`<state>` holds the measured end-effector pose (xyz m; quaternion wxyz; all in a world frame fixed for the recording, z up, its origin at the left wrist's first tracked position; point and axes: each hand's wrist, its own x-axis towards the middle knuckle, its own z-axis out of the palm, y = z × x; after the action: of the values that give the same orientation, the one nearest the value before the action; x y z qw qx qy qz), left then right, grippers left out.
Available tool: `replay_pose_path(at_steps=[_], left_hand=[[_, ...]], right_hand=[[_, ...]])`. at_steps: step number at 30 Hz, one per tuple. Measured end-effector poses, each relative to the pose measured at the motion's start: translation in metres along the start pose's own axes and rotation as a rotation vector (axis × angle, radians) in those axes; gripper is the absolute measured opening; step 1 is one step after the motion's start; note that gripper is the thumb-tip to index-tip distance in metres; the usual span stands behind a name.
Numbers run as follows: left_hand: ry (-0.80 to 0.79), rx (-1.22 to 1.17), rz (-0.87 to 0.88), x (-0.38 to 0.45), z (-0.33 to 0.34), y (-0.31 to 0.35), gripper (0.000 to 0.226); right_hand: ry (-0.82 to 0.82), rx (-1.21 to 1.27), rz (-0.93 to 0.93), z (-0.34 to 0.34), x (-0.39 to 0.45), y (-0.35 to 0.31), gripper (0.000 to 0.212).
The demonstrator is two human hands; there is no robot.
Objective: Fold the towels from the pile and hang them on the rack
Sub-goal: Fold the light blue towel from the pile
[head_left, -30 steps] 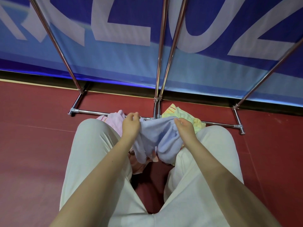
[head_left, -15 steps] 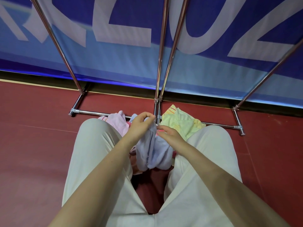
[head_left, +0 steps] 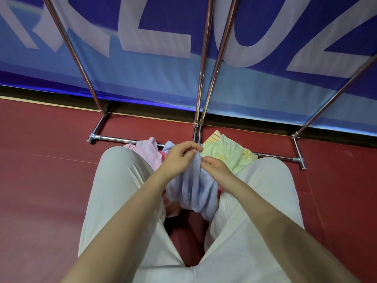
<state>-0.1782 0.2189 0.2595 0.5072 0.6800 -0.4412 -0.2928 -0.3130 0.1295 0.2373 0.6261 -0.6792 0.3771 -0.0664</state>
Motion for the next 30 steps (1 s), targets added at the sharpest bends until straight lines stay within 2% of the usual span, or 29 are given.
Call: replay_pose_path(at_steps=[2,5,9,17,21,24,25,28,30], left_hand=[[0.044,0.051,-0.039,0.002,-0.003,-0.005,0.019],[-0.001,0.158,-0.127,0.001,-0.001,-0.008,0.006],[-0.016,0.228,-0.168,0.003,-0.001,-0.010,0.022],[0.204,0.123,-0.305,0.009,-0.010,-0.010,0.032],[0.146,-0.164,-0.462,0.008,-0.010,-0.006,0.042],[0.125,-0.379,-0.559,0.010,-0.012,-0.002,0.027],[0.137,-0.409,-0.593,0.011,-0.013,0.000,0.034],[0.104,-0.304,-0.632,0.011,-0.009,0.005,0.054],[0.022,-0.204,-0.634,0.008,-0.006,0.007,0.037]], right_hand=[[0.118,0.045,-0.052,-0.006,0.001,-0.004,0.018],[0.286,0.110,-0.068,-0.015,0.004,-0.007,0.023],[0.386,0.159,-0.039,-0.020,0.008,-0.005,0.021],[0.687,0.258,0.003,-0.045,0.011,-0.006,0.013],[0.729,0.205,0.015,-0.048,0.011,-0.005,0.016],[0.726,0.190,0.028,-0.047,0.010,-0.005,0.017],[0.729,0.195,0.027,-0.047,0.010,-0.006,0.017],[0.731,0.171,0.039,-0.047,0.011,-0.006,0.017],[0.726,0.161,0.043,-0.047,0.011,-0.005,0.017]])
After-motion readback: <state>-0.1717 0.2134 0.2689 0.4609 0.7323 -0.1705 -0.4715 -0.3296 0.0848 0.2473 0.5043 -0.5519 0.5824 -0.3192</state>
